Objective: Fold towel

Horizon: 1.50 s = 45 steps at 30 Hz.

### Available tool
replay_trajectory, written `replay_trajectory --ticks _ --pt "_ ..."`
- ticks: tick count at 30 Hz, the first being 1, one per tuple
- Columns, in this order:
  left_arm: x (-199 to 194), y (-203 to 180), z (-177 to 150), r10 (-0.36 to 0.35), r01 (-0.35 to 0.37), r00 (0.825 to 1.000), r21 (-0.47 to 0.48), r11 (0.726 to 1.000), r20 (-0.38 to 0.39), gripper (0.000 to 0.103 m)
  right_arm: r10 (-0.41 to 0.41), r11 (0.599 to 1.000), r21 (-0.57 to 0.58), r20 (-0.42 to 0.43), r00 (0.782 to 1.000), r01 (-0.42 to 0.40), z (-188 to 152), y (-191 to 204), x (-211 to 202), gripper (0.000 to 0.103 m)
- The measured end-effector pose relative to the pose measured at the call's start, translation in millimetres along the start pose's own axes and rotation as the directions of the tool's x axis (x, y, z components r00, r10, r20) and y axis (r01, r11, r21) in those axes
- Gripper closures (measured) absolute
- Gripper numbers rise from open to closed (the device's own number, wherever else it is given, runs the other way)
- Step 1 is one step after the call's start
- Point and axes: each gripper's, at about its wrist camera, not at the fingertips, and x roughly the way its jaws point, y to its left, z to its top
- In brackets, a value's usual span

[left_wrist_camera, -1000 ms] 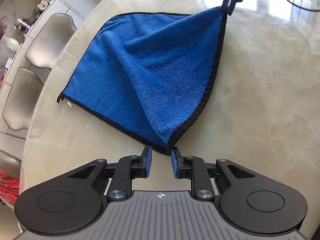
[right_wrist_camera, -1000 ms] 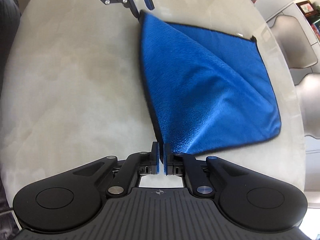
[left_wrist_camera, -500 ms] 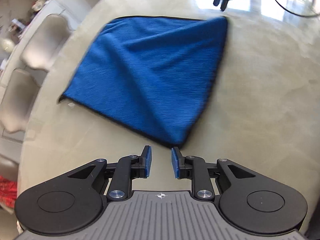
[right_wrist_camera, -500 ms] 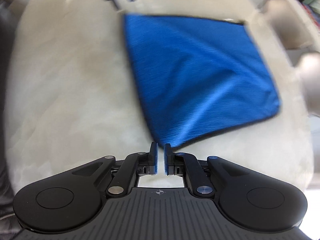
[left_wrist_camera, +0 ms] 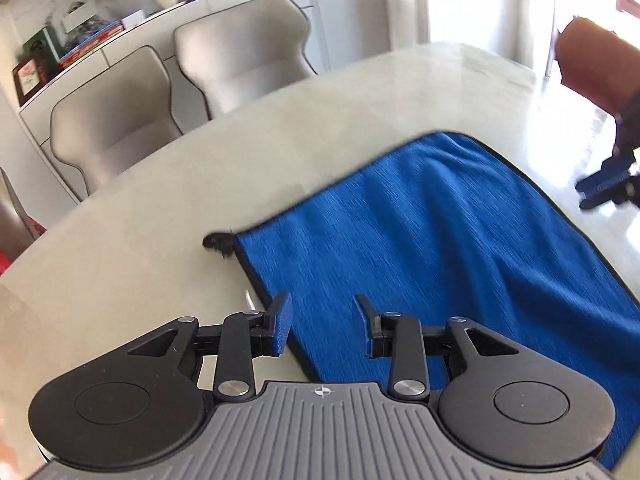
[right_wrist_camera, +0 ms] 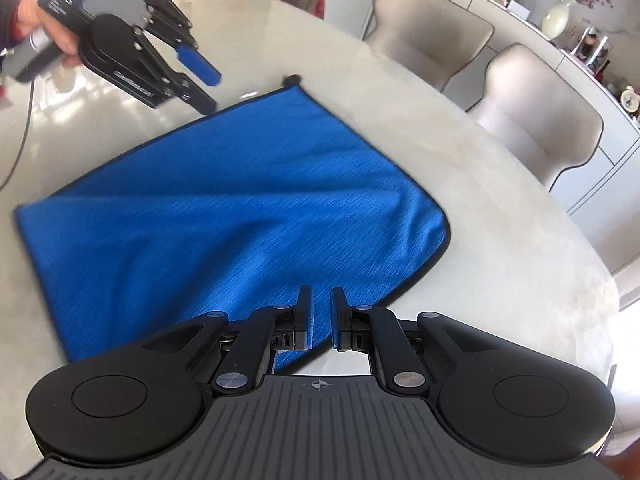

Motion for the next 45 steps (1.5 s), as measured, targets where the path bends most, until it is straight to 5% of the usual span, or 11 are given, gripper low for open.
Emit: replay_trajectory --ticks 5,11,17,26,33,45 --pt "32 4 10 0.026 -0.023 0.997 0.041 0.999 -0.079 0.067 -0.005 1.000 0.011 -0.019 1.000 0.005 8 -14 30 0.090" --pt "44 17 18 0.073 -0.064 0.994 0.109 0.992 -0.082 0.047 0.024 1.000 0.007 -0.063 0.998 -0.024 3 -17 47 0.090" --pt "59 25 27 0.151 -0.137 0.987 0.213 0.967 -0.049 0.047 0.008 0.998 0.064 -0.089 0.996 -0.002 -8 -30 48 0.080" --pt "71 33 39 0.190 -0.174 0.980 0.222 0.960 -0.054 0.047 -0.008 0.998 0.064 -0.078 0.997 0.013 -13 -21 29 0.080" --pt "41 6 12 0.005 0.002 0.999 0.194 0.981 -0.039 0.049 0.195 0.980 -0.028 -0.041 0.980 -0.196 -23 39 2 0.079" --pt "26 11 -6 0.058 -0.043 0.996 0.191 0.981 -0.075 0.047 0.209 0.976 0.084 -0.108 0.972 -0.201 -57 30 -8 0.072"
